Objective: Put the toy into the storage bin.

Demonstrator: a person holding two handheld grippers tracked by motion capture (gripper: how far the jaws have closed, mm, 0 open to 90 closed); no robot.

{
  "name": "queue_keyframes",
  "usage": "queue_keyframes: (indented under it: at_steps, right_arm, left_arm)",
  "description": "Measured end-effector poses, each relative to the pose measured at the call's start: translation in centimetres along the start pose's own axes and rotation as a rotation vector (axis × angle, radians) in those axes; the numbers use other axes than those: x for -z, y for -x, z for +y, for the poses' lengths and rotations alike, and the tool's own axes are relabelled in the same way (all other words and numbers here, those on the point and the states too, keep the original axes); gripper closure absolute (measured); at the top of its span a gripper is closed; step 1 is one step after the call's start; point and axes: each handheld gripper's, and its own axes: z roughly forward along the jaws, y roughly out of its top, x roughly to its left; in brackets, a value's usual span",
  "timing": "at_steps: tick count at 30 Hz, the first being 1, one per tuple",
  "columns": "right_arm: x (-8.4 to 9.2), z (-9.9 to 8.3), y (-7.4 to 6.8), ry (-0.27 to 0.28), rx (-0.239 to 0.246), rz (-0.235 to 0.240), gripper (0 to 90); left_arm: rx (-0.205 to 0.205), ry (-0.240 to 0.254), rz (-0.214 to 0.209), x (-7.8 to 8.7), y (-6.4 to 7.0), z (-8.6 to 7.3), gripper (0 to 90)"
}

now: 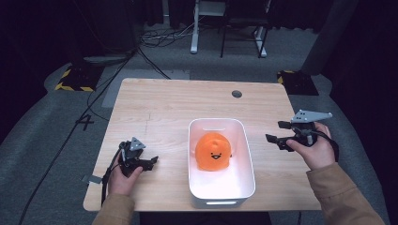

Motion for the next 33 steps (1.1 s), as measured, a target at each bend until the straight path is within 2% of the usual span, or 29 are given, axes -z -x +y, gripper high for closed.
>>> queue_keyframes:
  at_steps: [6,7,8,13,20,28,30,32,33]
  right_arm:
    - [-0.8,-3.2,1.4,-0.027,-0.035,-0.012,21.5]
    - [-0.8,-3.2,1.4,-0.027,-0.035,-0.012,21.5]
    - [-1.3,-4.4,1.7,-0.027,-0.056,-0.008,20.0]
    - [-2.5,-7.2,2.7,-0.050,-0.088,-0.011,20.2]
    - [-4.5,-10.7,3.9,-0.071,-0.114,-0.009,21.6]
    - [-5.8,-12.8,4.3,-0.053,-0.075,-0.020,22.0]
    - [-6.3,-13.3,4.3,-0.055,-0.075,-0.019,21.7]
    - [-6.8,-13.9,4.3,-0.057,-0.101,-0.012,20.5]
    - [-6.8,-14.0,4.3,-0.054,-0.083,-0.024,20.4]
  left_arm:
    - [0.000,0.001,0.000,0.0,0.0,0.0,18.5]
    - [0.000,0.001,0.000,0.0,0.0,0.0,18.5]
    - [0.000,-0.001,0.003,0.0,0.0,0.0,18.5]
    - [0.000,0.000,0.001,0.0,0.0,0.0,18.5]
    - [0.000,-0.002,0.000,0.0,0.0,0.0,18.5]
    - [-0.001,-0.001,0.000,0.0,0.0,0.0,18.5]
    - [-0.001,-0.001,0.003,0.0,0.0,0.0,18.5]
    - [-0.001,0.001,0.006,0.0,0.0,0.0,18.5]
    - [-0.001,0.001,0.006,0.0,0.0,0.0,18.5]
